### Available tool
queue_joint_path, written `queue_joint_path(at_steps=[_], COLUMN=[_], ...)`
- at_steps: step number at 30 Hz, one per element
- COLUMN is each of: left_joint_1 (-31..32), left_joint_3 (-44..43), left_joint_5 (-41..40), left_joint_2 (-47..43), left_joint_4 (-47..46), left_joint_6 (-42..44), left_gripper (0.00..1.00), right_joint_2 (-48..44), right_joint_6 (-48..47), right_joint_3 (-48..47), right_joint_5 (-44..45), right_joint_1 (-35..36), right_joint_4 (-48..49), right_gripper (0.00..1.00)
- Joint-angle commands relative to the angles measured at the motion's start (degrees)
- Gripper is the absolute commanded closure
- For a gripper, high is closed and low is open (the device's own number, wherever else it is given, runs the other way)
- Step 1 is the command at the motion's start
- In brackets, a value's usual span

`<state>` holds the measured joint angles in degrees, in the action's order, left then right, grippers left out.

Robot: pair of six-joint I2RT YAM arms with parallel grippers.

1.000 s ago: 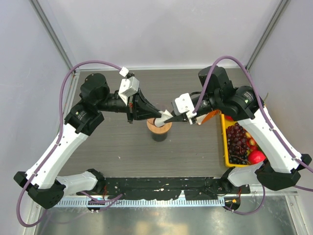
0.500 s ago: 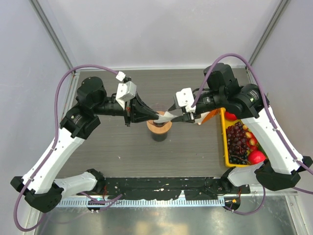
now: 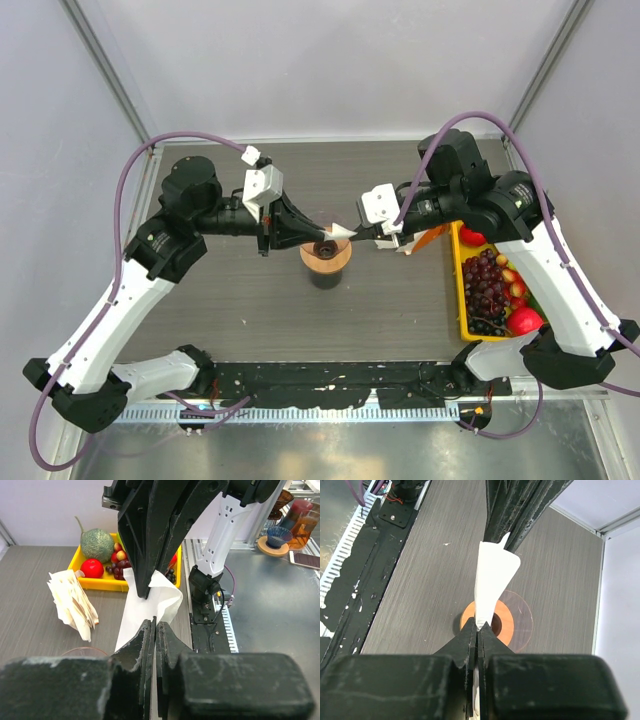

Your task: Place the coffee filter in the dripper

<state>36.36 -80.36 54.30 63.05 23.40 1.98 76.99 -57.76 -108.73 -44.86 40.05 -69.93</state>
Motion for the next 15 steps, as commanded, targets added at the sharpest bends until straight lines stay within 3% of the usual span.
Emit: queue_joint_path(at_steps=[1,3,7,15], left_joint_1=[-0.1,0.0,0.0,-0.1], left_joint_3=[-2.7,-2.5,-2.3,-1.5], left_joint_5=[-0.8,-0.9,-0.8,-1.4], left_joint_2=[-0.4,-0.6,-1.5,-1.3], left_joint_4=[-2.6,-3.4,-4.2,-2.9], left_joint_6=[-0.5,-0.5,0.7,2.8], left_gripper=[0.85,0.77,0.71,0.79], right_joint_2=[0.1,0.4,0.8,0.7], right_joint_6=[-1.9,-2.6,-3.0,-3.6], right_joint_3=[-1.5,-1.6,-2.1,-2.6], right_joint_5=[-0.2,-0.7,-1.1,-2.5], right_joint_1=[0.0,0.0,0.0,0.1], right_joint_4=[0.0,-0.8,-2.2,-2.1], right_gripper=[0.95,0.95,0.95,0.95])
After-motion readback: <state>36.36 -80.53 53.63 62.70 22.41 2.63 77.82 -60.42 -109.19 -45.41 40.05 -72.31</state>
